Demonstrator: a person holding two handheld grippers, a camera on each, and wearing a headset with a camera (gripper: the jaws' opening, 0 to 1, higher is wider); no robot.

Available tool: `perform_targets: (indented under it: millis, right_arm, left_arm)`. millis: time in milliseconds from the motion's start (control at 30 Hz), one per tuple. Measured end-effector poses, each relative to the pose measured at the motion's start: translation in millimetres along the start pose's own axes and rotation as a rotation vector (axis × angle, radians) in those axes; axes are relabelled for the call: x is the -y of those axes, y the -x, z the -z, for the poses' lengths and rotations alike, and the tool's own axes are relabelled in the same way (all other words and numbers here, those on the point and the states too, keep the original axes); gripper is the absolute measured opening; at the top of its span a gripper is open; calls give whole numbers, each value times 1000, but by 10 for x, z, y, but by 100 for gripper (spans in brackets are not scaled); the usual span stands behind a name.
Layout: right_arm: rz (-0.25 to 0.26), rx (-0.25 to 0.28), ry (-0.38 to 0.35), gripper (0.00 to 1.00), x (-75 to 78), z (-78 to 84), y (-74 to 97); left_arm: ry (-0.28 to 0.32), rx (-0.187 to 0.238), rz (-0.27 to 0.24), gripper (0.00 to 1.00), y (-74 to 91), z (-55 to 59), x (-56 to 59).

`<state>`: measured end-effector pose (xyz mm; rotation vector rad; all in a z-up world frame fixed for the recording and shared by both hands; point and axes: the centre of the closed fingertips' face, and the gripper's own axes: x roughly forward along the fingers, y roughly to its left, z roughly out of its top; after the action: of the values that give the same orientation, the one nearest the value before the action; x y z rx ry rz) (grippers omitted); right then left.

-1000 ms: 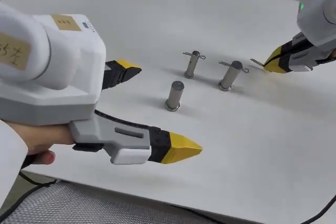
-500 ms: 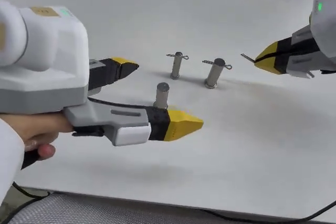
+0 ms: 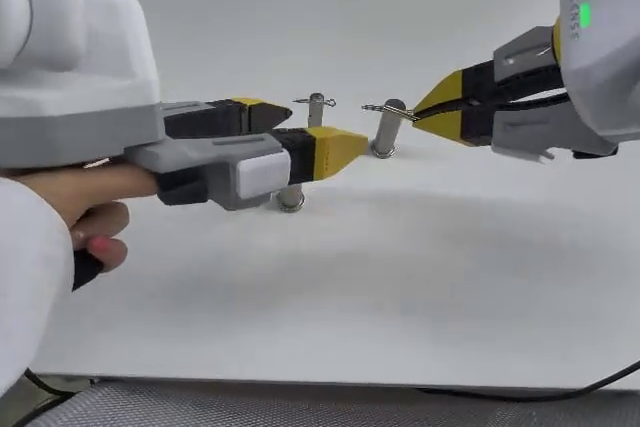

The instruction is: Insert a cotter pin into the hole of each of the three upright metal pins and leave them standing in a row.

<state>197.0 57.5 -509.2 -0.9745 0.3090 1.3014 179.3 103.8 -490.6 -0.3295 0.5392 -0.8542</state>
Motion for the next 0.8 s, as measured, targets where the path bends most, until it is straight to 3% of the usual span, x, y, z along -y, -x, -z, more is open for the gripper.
perform_targets:
  millis: [33,233,367,600,700,800]
  right_arm:
    - [-1,6,6,0,-7,-27,-10]
    - [-13,34,18,0,-100,-208,-64]
    - [-17,48,29,0,-96,-246,-56]
    - [-23,61,44,0,-132,-323,-68]
    - [-24,62,47,0,-138,-338,-64]
    - [-24,59,56,0,-151,-358,-57]
  left_arm:
    - [5,-1,24,37,-19,-11,45]
    - [44,-8,59,24,-95,-33,129]
    - [65,-25,72,12,-111,-3,157]
    - [76,-28,76,2,-108,6,160]
    - [106,-28,85,3,-95,3,168]
    - [100,-33,91,2,-94,9,172]
